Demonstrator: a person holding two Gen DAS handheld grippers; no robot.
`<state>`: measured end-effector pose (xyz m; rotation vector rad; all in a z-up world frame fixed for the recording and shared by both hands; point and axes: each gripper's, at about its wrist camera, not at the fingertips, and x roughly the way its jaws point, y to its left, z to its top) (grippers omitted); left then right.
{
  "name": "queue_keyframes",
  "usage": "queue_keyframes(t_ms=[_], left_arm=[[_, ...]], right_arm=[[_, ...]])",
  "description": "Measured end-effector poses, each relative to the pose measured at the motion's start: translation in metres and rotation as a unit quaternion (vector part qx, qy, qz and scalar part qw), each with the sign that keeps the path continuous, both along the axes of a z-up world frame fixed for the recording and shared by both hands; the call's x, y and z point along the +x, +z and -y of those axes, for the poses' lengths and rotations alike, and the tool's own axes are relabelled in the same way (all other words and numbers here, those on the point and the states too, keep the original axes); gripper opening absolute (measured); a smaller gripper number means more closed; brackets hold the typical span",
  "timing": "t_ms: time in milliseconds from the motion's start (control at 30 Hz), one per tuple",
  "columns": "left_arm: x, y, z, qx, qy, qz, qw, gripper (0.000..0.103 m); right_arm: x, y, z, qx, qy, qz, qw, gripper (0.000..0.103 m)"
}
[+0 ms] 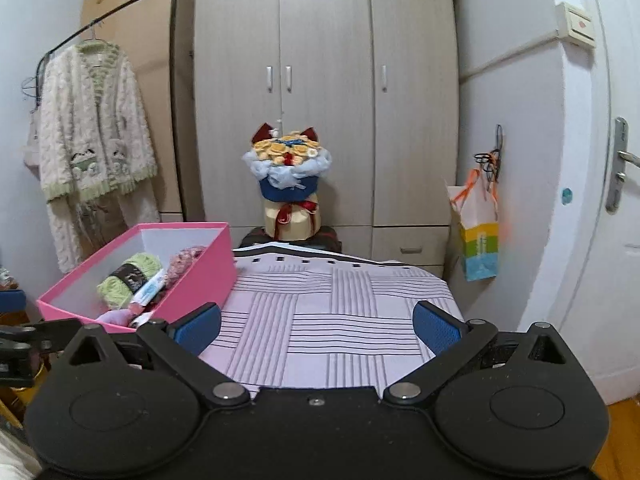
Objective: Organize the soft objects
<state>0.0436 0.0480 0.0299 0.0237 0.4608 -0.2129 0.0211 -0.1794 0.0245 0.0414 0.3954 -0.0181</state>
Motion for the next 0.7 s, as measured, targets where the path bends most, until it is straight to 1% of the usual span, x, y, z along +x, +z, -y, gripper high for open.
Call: queue_keyframes(t_ms=[100, 200, 267, 367, 533, 700], left_arm=[[0.0, -0.002, -0.006, -0.018, 0.002, -0.005, 0.9998, 0.103], [-0.002, -0.005, -0.009, -0.016, 0.01, -0.005, 0.9998, 0.103], [-0.003, -0.007, -0.009, -0.014, 0.016, -0.005, 0.9998, 0.103], [-0.004, -0.01, -0.011, -0.015, 0.02, -0.006, 0.9997, 0.103], [-0.005, -0.011, -0.011, -0.014, 0.024, -0.007, 0.9996, 0.103], [-0.007, -0.012, -0.01, -0.013, 0.027, 0.001, 0.9995, 0.103]], right_arm=[[0.002, -0.004, 0.008, 0.009, -0.018, -0.007, 1.0, 0.103], [0.003, -0.007, 0.016, 0.03, -0.012, -0.028, 0.999, 0.103], [0.001, -0.01, 0.018, 0.035, -0.016, -0.036, 0.999, 0.103], [-0.003, -0.012, 0.017, 0.026, -0.018, -0.043, 0.999, 0.103], [-0.012, -0.012, 0.01, 0.008, -0.012, -0.039, 0.999, 0.103], [-0.019, -0.011, 0.001, -0.008, -0.007, -0.037, 0.999, 0.103]])
